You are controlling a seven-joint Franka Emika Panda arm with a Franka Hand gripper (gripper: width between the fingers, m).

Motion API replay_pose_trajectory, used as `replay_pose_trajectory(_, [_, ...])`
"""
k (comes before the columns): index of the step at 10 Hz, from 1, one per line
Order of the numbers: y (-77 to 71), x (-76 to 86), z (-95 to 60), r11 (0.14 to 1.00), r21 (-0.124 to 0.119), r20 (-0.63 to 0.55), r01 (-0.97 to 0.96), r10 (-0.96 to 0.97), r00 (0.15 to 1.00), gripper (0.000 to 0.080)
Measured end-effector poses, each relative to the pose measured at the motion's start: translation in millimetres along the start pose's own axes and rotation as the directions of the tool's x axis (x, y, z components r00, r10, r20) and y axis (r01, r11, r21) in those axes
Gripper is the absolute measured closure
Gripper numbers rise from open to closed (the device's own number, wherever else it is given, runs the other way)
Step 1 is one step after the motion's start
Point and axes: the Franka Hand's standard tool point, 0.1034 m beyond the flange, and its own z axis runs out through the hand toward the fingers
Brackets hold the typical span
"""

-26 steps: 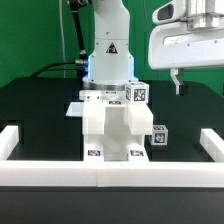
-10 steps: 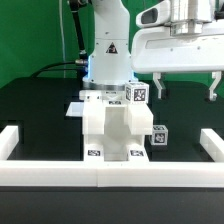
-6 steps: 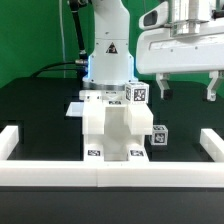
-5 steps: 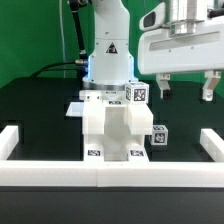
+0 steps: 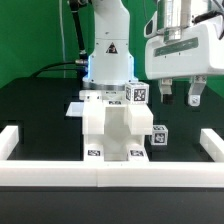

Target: Assemble chair

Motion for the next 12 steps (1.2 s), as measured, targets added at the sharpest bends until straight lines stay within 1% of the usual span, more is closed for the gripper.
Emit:
replay_pose_trajectory(2, [1.2,-0.7,1.4,0.999,-0.003,-0.001,-0.052,0.052,0.999,0.0151])
replay_pose_trajectory(3, [6.2,3.2,3.9,0.998,-0.007,-0.005,-0.069,0.069,0.998,0.0151])
replay_pose_trajectory(4, [10.8,6.8,5.9,0.998,-0.014,-0.007,-0.058,0.058,0.998,0.0151])
replay_pose_trajectory(5, [18.8,11.5,8.6,0.998,-0.028,-0.01,-0.049,0.048,0.999,0.0151])
replay_pose_trajectory(6, [24.7,12.4,10.6,0.998,-0.037,-0.011,-0.049,0.049,0.999,0.0151])
replay_pose_trajectory(8, [31.5,12.7,13.8,0.998,-0.05,-0.014,-0.048,0.047,0.999,0.0151])
replay_pose_trajectory(12, [32.2,11.7,14.9,0.998,-0.053,-0.014,-0.045,0.044,0.999,0.0151])
